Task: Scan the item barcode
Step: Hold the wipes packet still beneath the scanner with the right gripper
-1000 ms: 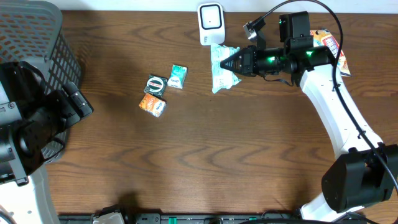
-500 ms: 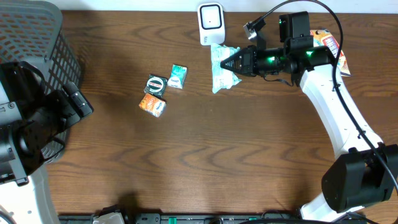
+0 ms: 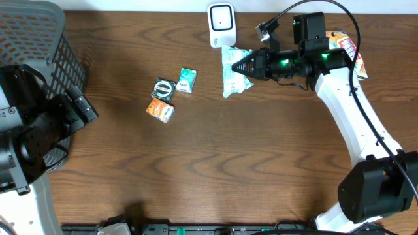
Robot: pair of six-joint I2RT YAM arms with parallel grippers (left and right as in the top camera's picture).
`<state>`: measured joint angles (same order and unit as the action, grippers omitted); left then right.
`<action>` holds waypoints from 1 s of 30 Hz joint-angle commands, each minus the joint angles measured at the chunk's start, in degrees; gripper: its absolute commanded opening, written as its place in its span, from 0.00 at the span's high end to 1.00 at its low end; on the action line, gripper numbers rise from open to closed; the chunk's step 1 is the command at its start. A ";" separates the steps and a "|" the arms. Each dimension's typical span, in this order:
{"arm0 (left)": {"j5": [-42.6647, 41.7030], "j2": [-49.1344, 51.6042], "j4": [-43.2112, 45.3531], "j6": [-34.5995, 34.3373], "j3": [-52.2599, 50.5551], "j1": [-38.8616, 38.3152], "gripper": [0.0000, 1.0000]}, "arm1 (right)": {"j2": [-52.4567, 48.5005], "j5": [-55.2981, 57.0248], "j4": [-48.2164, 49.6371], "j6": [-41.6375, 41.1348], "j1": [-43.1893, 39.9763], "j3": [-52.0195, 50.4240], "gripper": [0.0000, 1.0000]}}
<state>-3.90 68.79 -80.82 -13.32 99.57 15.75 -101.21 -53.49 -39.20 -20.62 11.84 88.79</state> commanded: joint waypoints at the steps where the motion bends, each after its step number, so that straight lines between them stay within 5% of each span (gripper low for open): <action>1: 0.52 0.02 -0.13 -0.09 -0.52 0.31 0.03 | 0.74 -0.59 -0.02 -0.59 0.26 0.98 0.99; 30: 0.52 0.02 -0.13 -0.09 -0.52 0.31 0.02 | 0.74 2.05 -0.44 -0.61 0.59 0.98 0.99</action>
<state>-3.90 68.79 -80.82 -13.32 99.57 15.75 -101.21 -51.68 -39.57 -20.62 11.88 88.79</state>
